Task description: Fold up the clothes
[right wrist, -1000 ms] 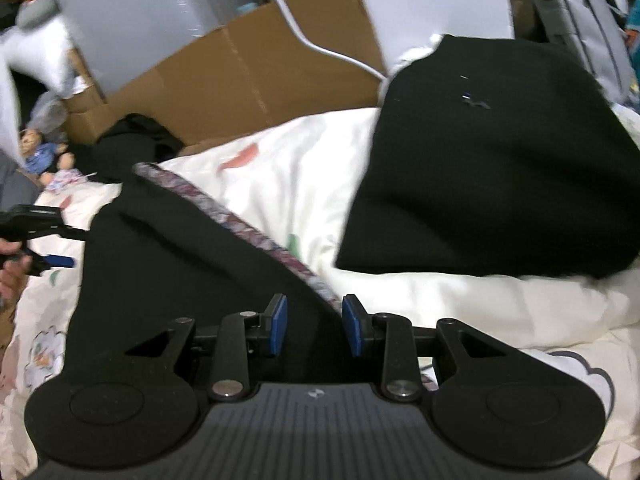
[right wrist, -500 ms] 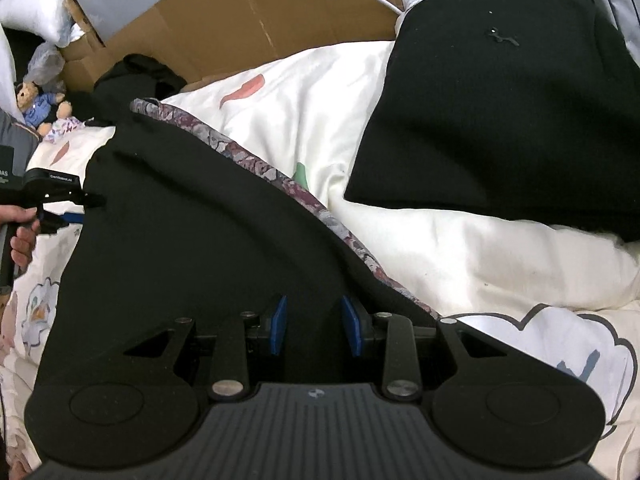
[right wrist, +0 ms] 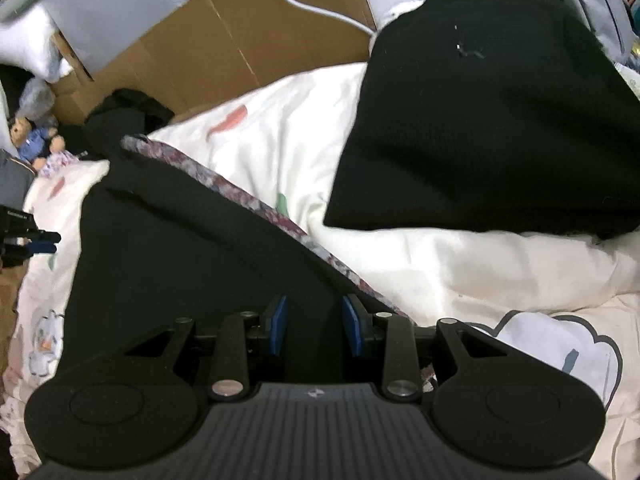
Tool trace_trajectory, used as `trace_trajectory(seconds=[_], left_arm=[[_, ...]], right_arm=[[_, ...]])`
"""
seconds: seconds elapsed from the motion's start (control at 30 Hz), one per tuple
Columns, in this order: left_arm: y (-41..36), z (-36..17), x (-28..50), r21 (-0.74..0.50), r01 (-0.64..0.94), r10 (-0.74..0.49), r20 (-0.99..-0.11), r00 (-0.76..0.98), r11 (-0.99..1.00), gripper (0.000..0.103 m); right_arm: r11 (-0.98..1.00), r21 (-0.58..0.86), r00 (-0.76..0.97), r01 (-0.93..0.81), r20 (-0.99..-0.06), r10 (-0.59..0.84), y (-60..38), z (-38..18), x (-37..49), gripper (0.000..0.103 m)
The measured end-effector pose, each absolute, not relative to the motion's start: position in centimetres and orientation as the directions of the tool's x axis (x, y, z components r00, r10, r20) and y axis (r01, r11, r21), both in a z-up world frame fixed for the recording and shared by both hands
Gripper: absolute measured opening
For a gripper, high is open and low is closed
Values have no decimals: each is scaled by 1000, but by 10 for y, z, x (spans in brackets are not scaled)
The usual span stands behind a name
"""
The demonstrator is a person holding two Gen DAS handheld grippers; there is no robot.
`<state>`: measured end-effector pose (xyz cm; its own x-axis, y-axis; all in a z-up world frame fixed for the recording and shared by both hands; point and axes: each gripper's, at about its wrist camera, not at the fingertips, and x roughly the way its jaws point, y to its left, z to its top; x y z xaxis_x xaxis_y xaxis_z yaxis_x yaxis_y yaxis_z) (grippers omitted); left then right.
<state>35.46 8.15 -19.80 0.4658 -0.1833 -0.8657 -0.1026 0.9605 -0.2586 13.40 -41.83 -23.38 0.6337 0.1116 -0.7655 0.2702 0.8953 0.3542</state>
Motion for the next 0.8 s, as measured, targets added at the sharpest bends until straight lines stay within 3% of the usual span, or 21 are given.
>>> trace_trajectory(seconds=[0.2, 0.3, 0.8], left_arm=[[89, -183, 333, -277, -116, -193, -863, 467, 954, 40], [89, -185, 321, -301, -116, -219, -862, 457, 946, 47], [77, -232, 272, -294, -113, -237, -903, 358, 949, 50]], right_arm=[[872, 391, 666, 294, -739, 107, -428, -227, 126, 38], [853, 407, 671, 327, -735, 94, -437, -226, 121, 44], [803, 395, 608, 447, -792, 51, -455, -239, 111, 49]])
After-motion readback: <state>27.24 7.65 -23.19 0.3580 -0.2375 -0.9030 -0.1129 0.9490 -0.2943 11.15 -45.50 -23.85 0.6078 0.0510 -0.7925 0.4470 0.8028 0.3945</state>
